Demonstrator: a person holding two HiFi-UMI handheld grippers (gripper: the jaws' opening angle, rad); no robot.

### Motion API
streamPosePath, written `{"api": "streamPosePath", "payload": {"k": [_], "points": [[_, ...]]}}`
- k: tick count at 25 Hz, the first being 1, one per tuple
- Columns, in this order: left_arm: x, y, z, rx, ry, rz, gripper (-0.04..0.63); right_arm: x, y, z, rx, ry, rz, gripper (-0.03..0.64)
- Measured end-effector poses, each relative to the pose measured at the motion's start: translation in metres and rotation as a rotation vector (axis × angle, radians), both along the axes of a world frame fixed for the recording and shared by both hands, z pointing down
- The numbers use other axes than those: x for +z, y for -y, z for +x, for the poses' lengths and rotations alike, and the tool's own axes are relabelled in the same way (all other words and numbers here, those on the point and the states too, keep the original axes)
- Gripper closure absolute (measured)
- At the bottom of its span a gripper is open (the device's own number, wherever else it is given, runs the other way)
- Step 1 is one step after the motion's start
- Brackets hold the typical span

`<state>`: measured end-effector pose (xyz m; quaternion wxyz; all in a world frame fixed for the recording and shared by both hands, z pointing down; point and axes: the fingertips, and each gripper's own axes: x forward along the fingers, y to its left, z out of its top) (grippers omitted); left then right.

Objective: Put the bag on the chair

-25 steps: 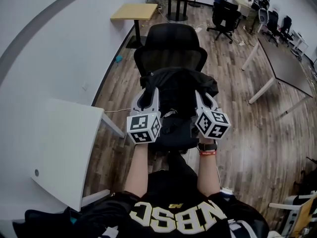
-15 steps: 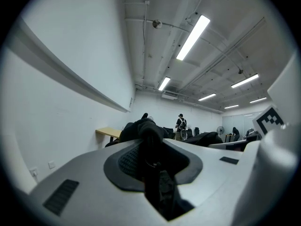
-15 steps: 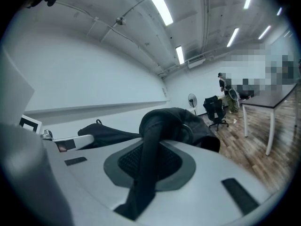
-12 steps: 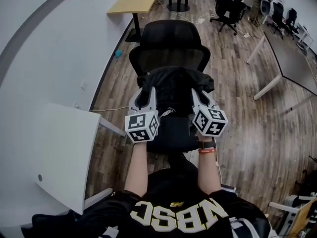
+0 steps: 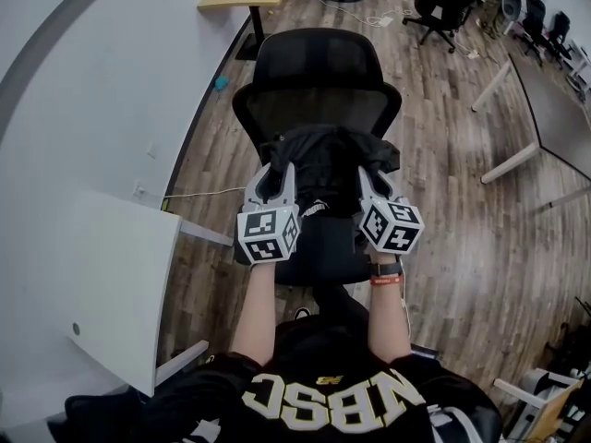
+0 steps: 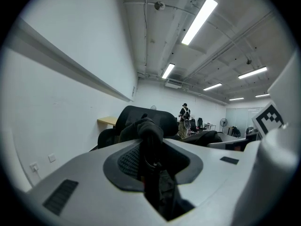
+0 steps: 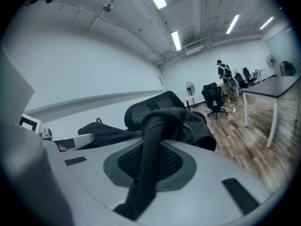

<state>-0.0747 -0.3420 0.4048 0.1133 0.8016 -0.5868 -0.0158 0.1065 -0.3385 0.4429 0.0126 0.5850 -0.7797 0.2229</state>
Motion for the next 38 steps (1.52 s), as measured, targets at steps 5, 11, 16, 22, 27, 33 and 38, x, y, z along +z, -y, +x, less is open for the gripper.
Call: {"api": "streamPosePath", "payload": {"k": [5, 11, 16, 22, 27, 33, 38], "points": [[0.034, 0.021, 0.005, -0.008, 0.022, -0.064, 0.477, 0.039, 0.020, 0.003, -0.012, 0.006, -0.075, 0.558], [0.082, 0.037, 0.009, -0.017, 0.051, -0.162, 0.471, 0.092, 0.035, 0.007, -0.027, 0.019, -0.180, 0.558], [0.123, 0.045, 0.002, -0.029, 0.072, -0.236, 0.463, 0.135, 0.042, 0.001, -0.047, 0.011, -0.260, 0.555], [0.180, 0.057, 0.003, -0.032, 0.077, -0.337, 0.460, 0.192, 0.051, 0.000, -0.073, -0.006, -0.357, 0.552], [0.228, 0.066, 0.002, -0.035, 0.050, -0.420, 0.460, 0.241, 0.063, -0.006, -0.093, -0.035, -0.434, 0.551], [0.278, 0.068, 0.001, -0.041, 0.039, -0.509, 0.460, 0.295, 0.065, -0.010, -0.124, -0.056, -0.530, 0.549], [0.323, 0.063, -0.014, -0.082, 0.026, -0.597, 0.460, 0.337, 0.054, -0.006, -0.147, -0.077, -0.616, 0.548]]}}
